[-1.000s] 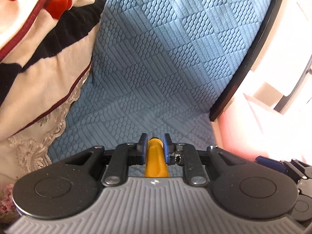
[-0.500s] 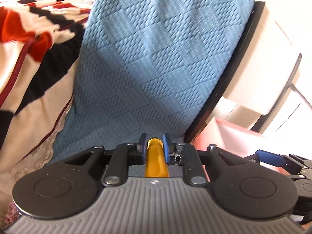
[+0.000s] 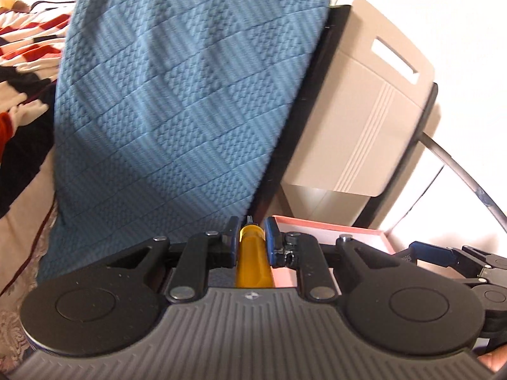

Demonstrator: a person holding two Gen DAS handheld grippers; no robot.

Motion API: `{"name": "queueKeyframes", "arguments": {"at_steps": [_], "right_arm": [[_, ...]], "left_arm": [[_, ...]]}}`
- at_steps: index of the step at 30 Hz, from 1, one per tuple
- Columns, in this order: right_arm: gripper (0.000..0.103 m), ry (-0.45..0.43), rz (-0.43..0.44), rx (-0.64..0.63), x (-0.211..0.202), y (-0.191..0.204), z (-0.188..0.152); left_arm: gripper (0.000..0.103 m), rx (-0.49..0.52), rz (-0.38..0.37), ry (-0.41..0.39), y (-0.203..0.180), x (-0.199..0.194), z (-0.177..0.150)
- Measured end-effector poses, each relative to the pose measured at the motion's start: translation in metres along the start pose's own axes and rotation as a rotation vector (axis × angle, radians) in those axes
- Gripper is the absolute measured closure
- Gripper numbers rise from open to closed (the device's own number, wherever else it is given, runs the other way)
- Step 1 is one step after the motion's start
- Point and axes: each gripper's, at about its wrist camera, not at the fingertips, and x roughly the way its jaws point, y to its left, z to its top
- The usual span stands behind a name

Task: Organize rigid objects
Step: 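Carry the screwdriver and USB stick into the box and open both tools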

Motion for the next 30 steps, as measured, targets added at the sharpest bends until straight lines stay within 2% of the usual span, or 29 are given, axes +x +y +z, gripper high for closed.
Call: {"name": "queueKeyframes", "arguments": {"at_steps": [8, 18, 23, 30], "right_arm": [[0.018, 0.022, -0.066, 0.079, -0.008, -0.059, -0.020], [0.018, 0.145, -0.101, 0.155, 0.016, -0.110, -0.076], [0.018, 0.210, -0.101, 0.181, 0.031, -0.122, -0.100], [0.018, 0.275, -0.084, 0.222, 0.042, -0.129, -0.133]], "left_arm": [[0.083, 0.049, -0.059, 0.043, -0.057, 0.028, -0.014], [0.083, 0.125, -0.097, 0.178, -0.117, 0.081, -0.057], [0.083, 0.152, -0.087, 0.256, -0.129, 0.104, -0.082], [0.083, 0.088, -0.077, 0.372, -0.118, 0.125, -0.117]]}}
